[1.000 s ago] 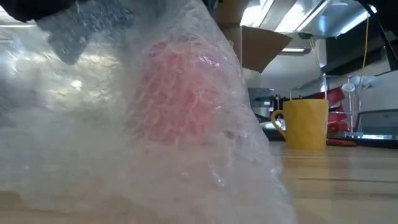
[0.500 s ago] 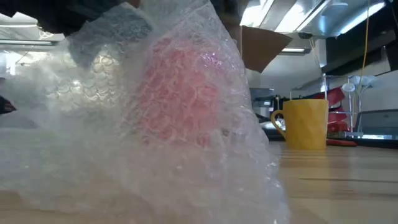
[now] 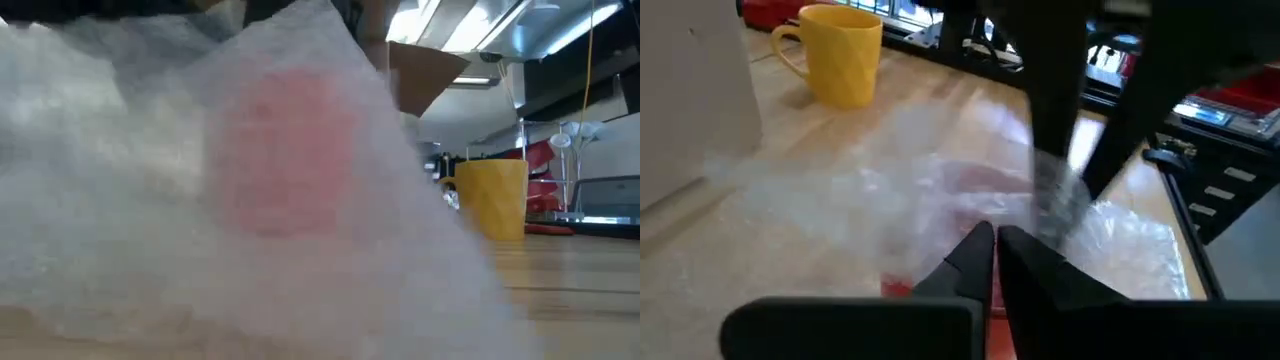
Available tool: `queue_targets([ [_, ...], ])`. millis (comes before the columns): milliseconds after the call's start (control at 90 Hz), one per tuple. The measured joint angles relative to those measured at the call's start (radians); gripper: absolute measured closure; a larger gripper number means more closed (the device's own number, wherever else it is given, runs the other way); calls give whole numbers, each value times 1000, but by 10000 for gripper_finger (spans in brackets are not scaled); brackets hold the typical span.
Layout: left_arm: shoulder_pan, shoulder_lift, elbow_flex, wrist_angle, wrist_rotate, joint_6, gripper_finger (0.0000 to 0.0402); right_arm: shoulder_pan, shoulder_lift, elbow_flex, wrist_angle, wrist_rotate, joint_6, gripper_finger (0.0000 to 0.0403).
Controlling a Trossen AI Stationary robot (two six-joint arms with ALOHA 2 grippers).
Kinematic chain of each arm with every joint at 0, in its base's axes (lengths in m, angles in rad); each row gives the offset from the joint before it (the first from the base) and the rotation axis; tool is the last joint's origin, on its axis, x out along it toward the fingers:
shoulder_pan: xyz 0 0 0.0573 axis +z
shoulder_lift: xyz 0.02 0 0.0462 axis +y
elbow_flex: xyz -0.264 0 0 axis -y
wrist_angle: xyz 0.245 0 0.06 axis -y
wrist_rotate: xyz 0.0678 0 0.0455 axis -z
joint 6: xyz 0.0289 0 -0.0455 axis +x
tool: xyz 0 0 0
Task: Wrap mug
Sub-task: Wrap the red mug with bubble wrap
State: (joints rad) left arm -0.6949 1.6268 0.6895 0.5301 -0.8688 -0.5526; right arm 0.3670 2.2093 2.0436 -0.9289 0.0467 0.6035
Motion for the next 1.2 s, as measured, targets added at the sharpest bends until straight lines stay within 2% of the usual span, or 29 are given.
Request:
queue_targets([
  [378,-142,-53,0,3,-47,-21,402,-63,0,-129,58,-77,35,403],
  [578,-194,-24,0,-26,-28,-181,402,-88,-3,-239,208,-169,80,403],
  [789,-171,42,30,-12,23,-221,402,-87,-6,-259,267,-159,107,403],
  [989,-116,67,100,-8,32,-74,402,-86,0,-235,295,-153,107,403],
  [1200,-72,67,106,-67,-11,-58,402,-75,-2,-197,191,-162,104,403],
])
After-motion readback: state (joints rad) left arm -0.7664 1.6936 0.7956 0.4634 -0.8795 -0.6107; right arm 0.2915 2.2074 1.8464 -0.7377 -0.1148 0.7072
